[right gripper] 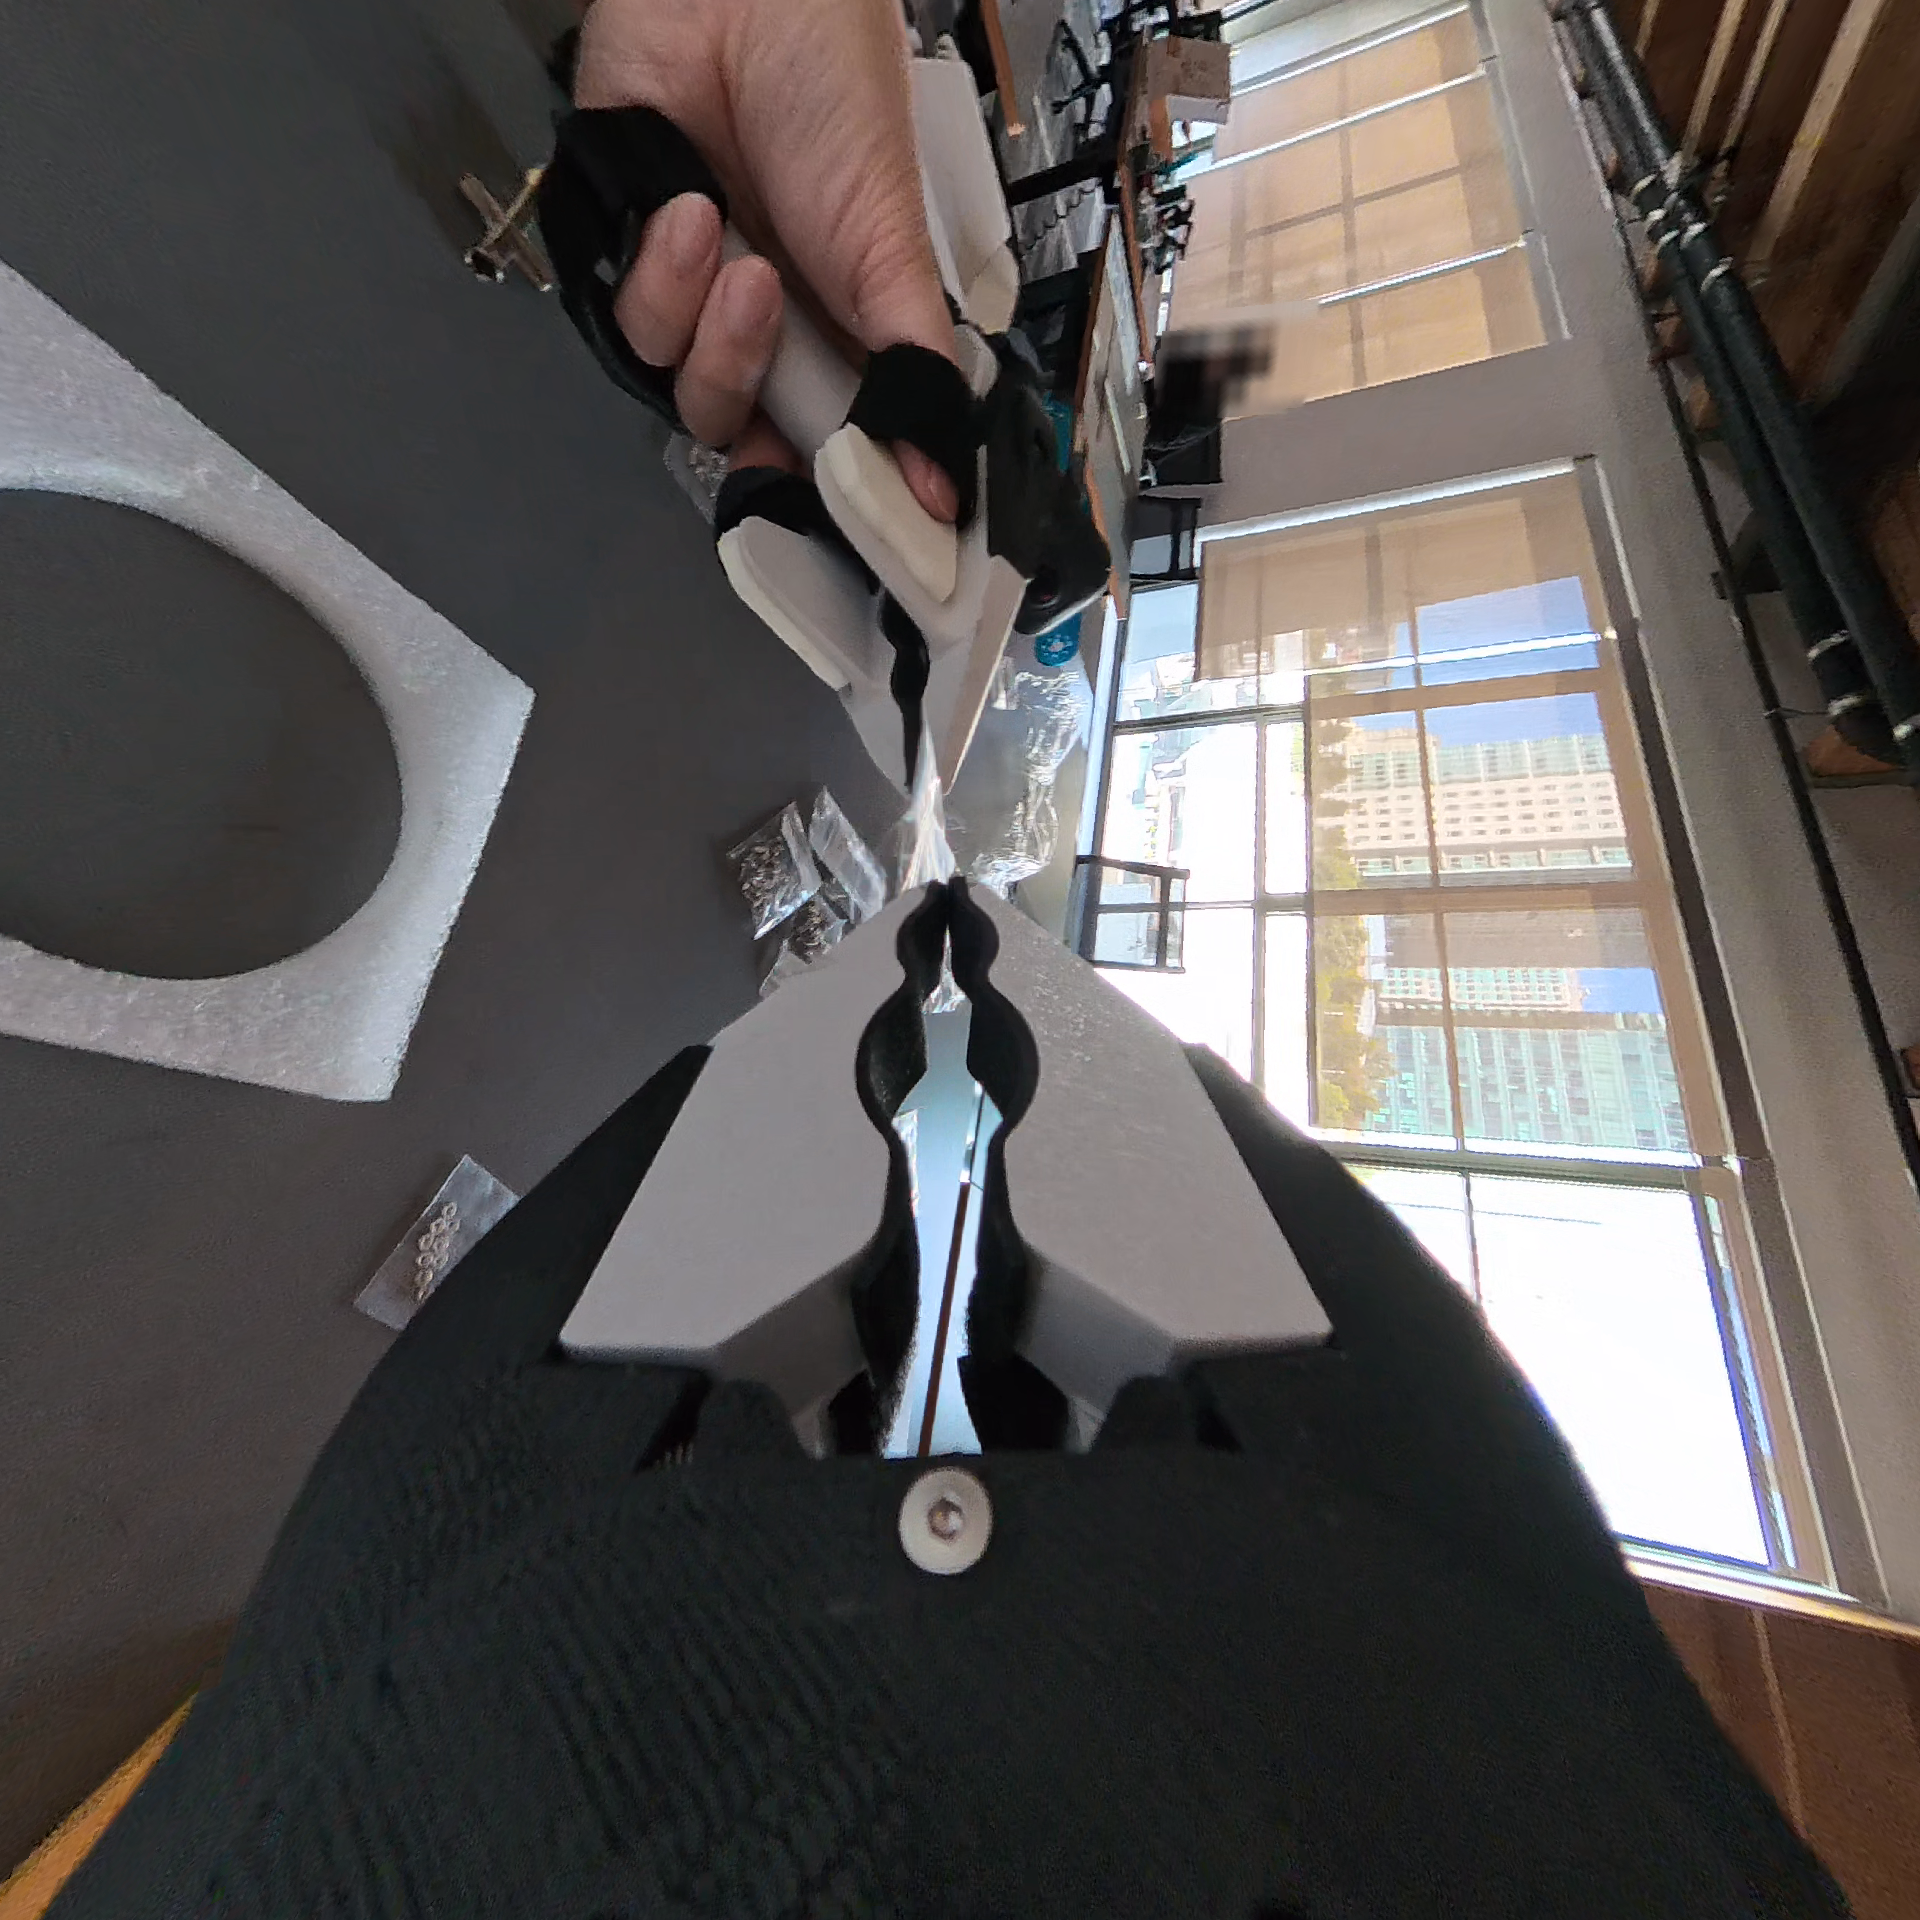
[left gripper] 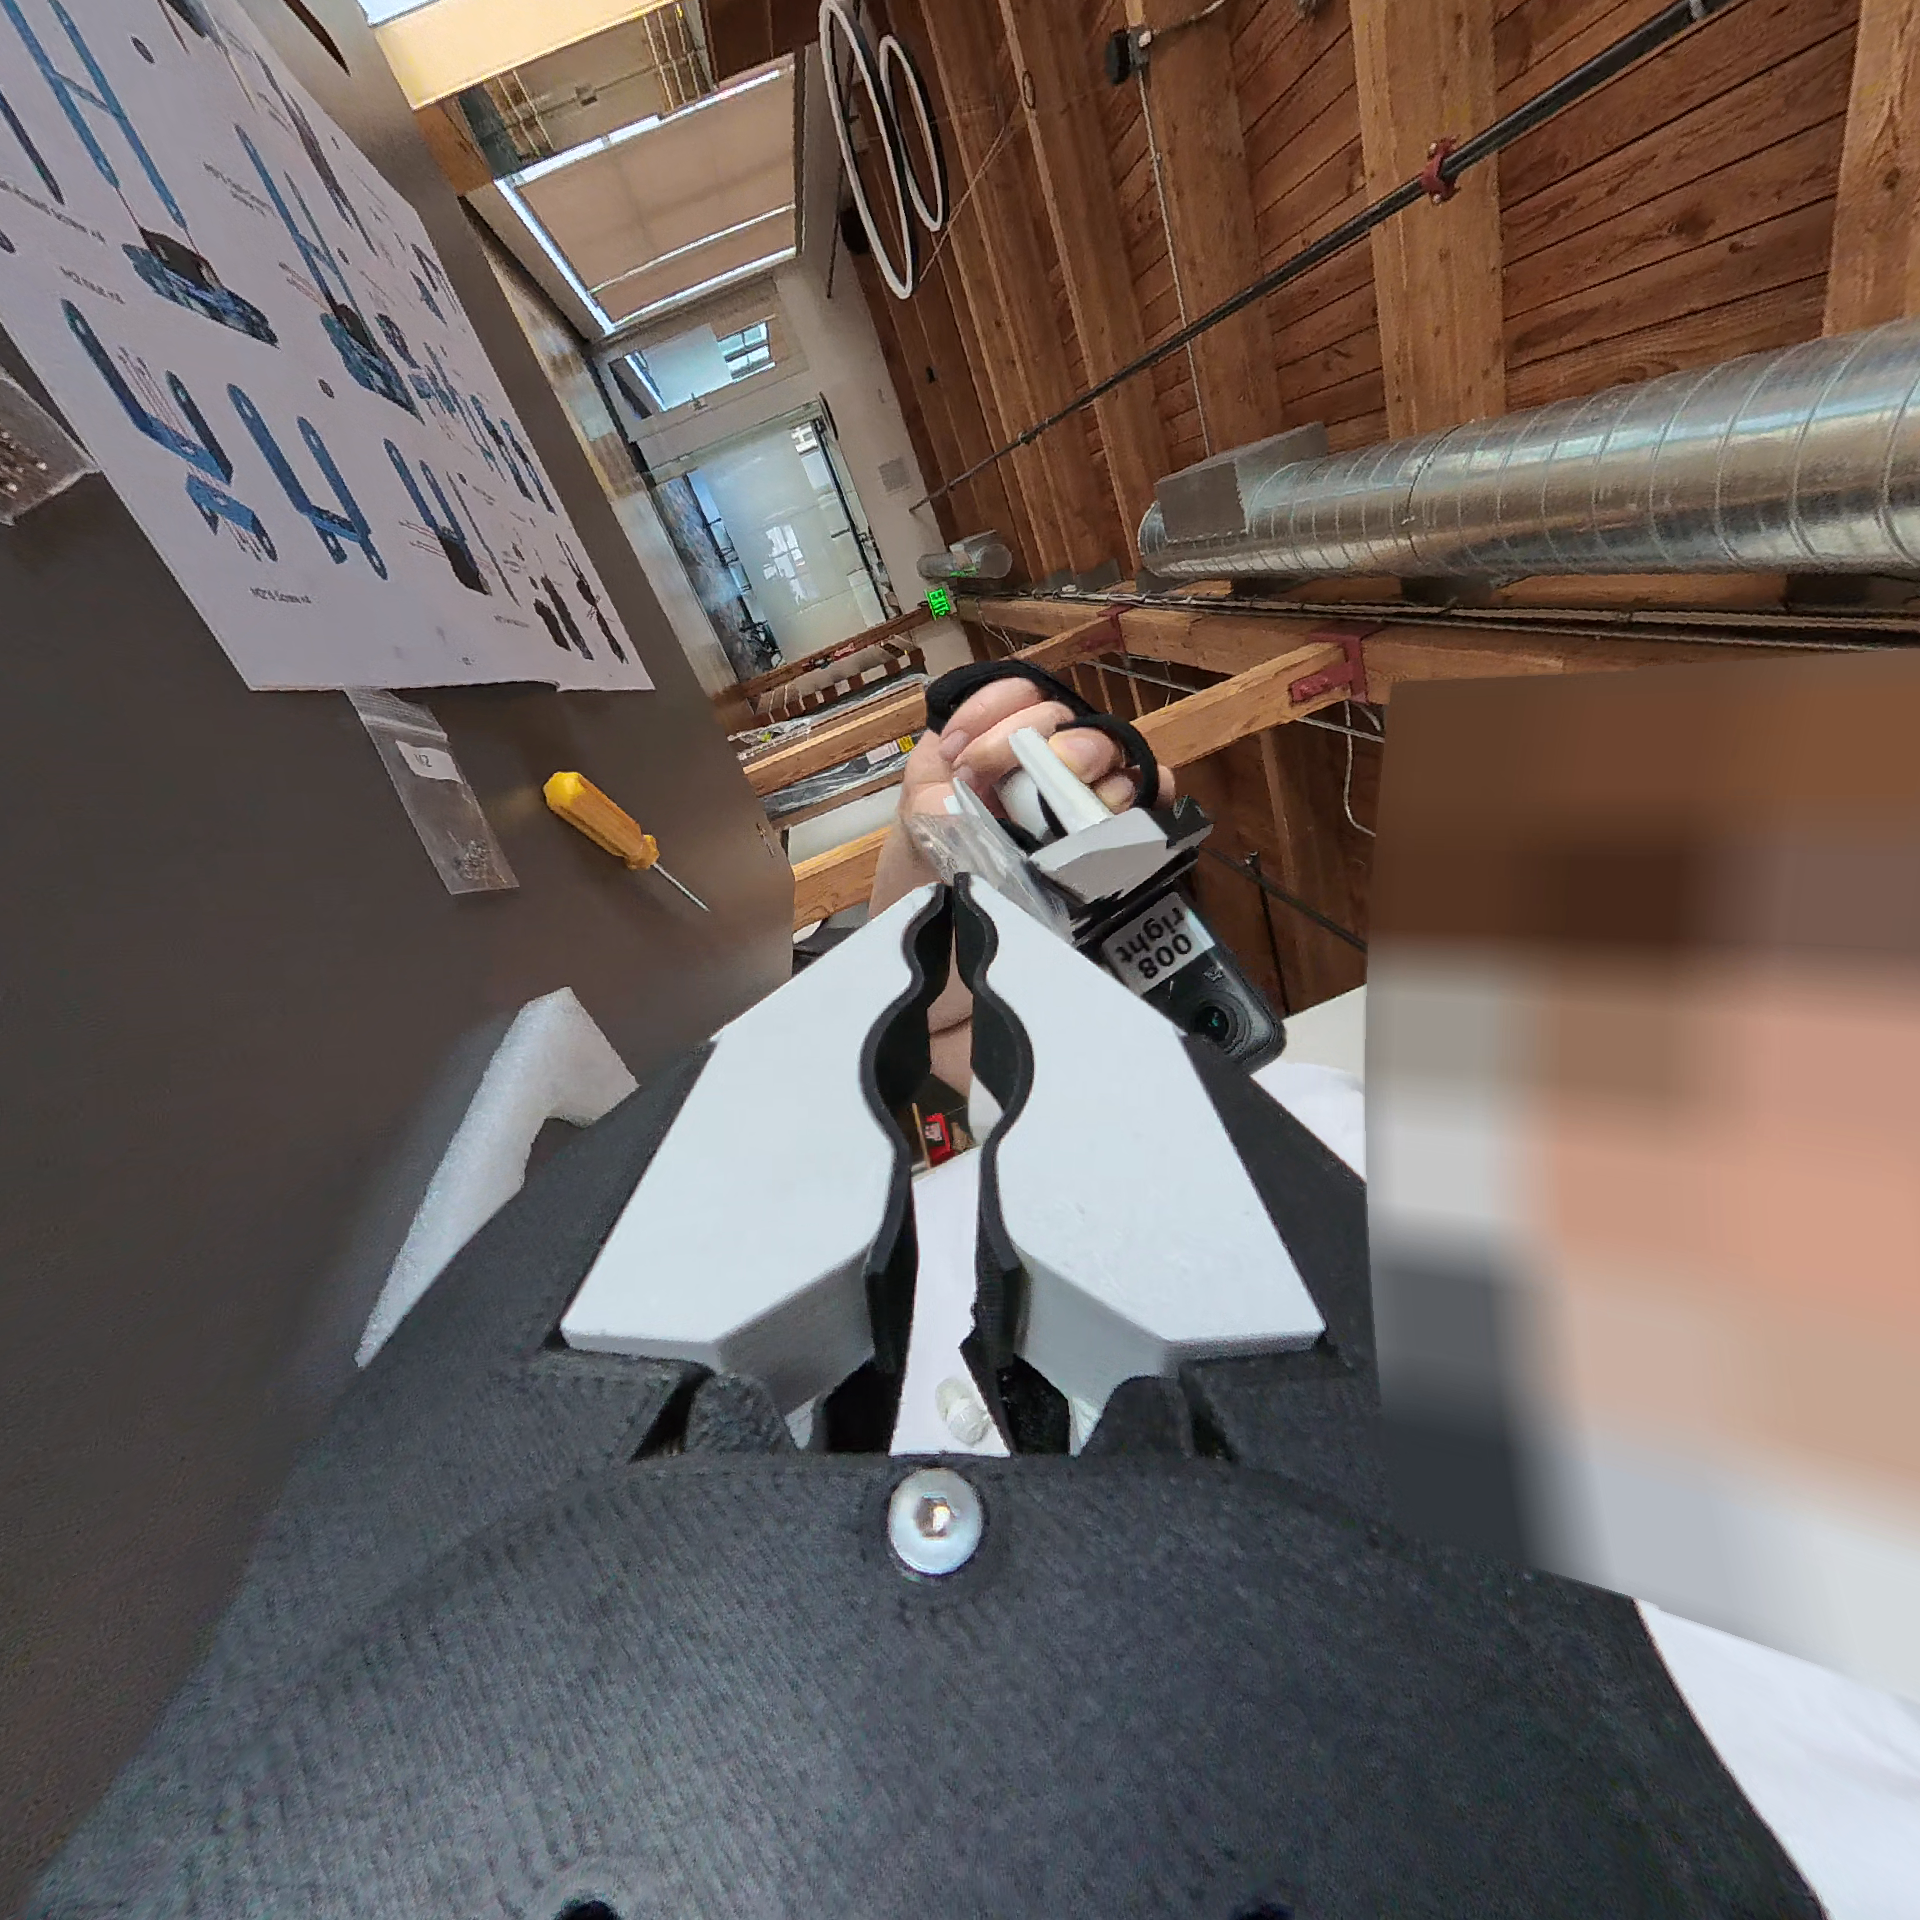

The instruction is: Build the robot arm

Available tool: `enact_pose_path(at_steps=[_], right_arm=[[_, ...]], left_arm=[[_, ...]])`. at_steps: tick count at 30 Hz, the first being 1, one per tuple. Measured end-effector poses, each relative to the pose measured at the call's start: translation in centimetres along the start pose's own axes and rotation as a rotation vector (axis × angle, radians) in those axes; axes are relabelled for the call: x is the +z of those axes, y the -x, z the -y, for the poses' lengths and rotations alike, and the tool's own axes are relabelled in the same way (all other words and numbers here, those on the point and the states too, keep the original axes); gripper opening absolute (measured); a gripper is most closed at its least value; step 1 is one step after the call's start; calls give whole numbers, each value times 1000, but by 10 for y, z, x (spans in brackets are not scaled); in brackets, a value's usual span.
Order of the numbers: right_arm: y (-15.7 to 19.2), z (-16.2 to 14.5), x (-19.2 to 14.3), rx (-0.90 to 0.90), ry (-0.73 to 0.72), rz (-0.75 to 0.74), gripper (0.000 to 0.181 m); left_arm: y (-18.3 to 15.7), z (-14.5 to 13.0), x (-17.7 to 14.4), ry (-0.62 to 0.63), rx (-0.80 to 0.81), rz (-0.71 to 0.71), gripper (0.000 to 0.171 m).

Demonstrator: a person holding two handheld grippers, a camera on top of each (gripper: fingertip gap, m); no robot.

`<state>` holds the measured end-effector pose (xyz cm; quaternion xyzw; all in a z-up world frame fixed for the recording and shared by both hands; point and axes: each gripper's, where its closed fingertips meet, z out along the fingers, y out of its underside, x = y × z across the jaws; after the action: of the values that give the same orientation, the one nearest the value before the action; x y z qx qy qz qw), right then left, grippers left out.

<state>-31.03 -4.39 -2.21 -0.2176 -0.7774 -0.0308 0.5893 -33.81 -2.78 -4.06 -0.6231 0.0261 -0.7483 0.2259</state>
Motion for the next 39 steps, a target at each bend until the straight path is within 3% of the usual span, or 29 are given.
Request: enact_pose_path(at_steps=[7, 10, 13, 15, 19, 22, 28, 39], right_arm=[[0, 6, -3, 92, -28, -180, 0], [11, 11, -4, 114, -52, -147, 0], [22, 15, -5, 149, -75, -52, 0], [24, 18, -8, 190, -107, -3, 0], [19, 31, -12, 221, -186, 50, 0], [19, 39, -13, 174, -197, 63, 0], [27, 38, -15, 139, -177, 72, 0], [33, 32, -17, 167, -194, 44, 0]], left_arm=[[-4, -9, -4, -53, -35, -63, 0], [-11, -4, -12, -94, 22, -95, 30], [7, 3, -27, 10, 367, 242, 72], [-9, -1, -20, 146, 635, 316, 85], [-18, -39, 12, 531, 918, 299, 84], [-17, -59, 28, 677, 836, 208, 76], [-13, -76, 31, 779, 727, 100, 46], [-7, -80, 32, 749, 718, 114, 39]])
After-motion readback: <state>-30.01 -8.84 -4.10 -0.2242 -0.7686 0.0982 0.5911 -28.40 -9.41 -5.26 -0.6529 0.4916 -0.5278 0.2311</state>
